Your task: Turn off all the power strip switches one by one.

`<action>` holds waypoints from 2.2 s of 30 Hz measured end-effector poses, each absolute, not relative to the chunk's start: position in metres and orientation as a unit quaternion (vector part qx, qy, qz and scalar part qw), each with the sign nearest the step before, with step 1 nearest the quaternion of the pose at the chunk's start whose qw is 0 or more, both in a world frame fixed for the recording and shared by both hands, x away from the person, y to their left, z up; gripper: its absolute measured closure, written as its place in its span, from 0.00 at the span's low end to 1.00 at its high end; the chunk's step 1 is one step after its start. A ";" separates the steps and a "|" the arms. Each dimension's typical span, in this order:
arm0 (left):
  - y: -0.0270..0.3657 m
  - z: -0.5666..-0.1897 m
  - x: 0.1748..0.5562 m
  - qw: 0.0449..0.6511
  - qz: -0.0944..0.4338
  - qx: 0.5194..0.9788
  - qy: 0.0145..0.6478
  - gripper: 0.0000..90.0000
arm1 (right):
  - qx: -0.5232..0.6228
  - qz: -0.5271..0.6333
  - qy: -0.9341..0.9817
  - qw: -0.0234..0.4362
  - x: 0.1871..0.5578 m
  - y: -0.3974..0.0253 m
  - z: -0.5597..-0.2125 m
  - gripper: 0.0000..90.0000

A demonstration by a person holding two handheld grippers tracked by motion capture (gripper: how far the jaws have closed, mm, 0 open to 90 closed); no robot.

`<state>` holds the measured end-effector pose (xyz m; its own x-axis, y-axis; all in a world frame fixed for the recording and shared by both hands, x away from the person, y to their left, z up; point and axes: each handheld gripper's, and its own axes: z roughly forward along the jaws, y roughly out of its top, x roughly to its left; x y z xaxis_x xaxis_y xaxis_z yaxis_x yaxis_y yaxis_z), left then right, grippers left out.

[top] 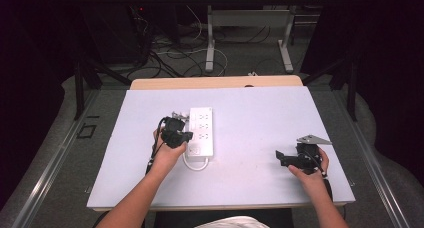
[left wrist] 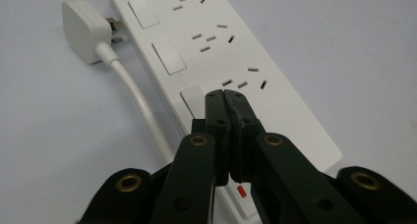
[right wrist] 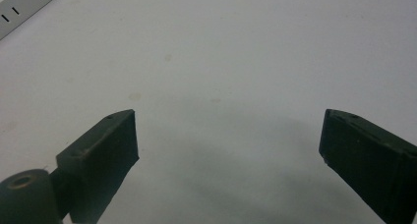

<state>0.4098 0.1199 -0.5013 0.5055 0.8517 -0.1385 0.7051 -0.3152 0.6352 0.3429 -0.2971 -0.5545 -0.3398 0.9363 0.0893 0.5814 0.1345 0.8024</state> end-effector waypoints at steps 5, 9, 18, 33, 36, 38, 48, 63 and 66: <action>0.120 -0.497 0.417 0.329 0.109 0.799 0.491 0.99 | 0.528 0.392 0.718 0.227 0.343 -0.297 -0.555 0.08; 0.118 -0.496 0.422 0.328 0.105 0.798 0.494 0.99 | 0.530 0.392 0.717 0.227 0.343 -0.297 -0.555 0.08; 0.112 -0.499 0.433 0.321 0.104 0.797 0.502 0.99 | 0.529 0.392 0.718 0.227 0.343 -0.297 -0.555 0.08; 0.111 -0.508 0.443 0.305 0.104 0.796 0.513 1.00 | 0.532 0.393 0.716 0.225 0.343 -0.297 -0.555 0.08; 0.111 -0.510 0.443 0.302 0.103 0.793 0.518 1.00 | 0.533 0.393 0.715 0.224 0.343 -0.297 -0.555 0.08; 0.110 -0.511 0.444 0.301 0.101 0.793 0.520 1.00 | 0.531 0.393 0.716 0.225 0.343 -0.297 -0.555 0.08; 0.107 -0.516 0.446 0.293 0.102 0.798 0.517 1.00 | 0.531 0.393 0.716 0.225 0.343 -0.298 -0.555 0.08; 0.105 -0.519 0.446 0.287 0.105 0.798 0.519 1.00 | 0.532 0.393 0.715 0.225 0.343 -0.298 -0.555 0.08; 0.105 -0.519 0.446 0.286 0.106 0.800 0.517 1.00 | 0.531 0.394 0.716 0.225 0.343 -0.298 -0.555 0.09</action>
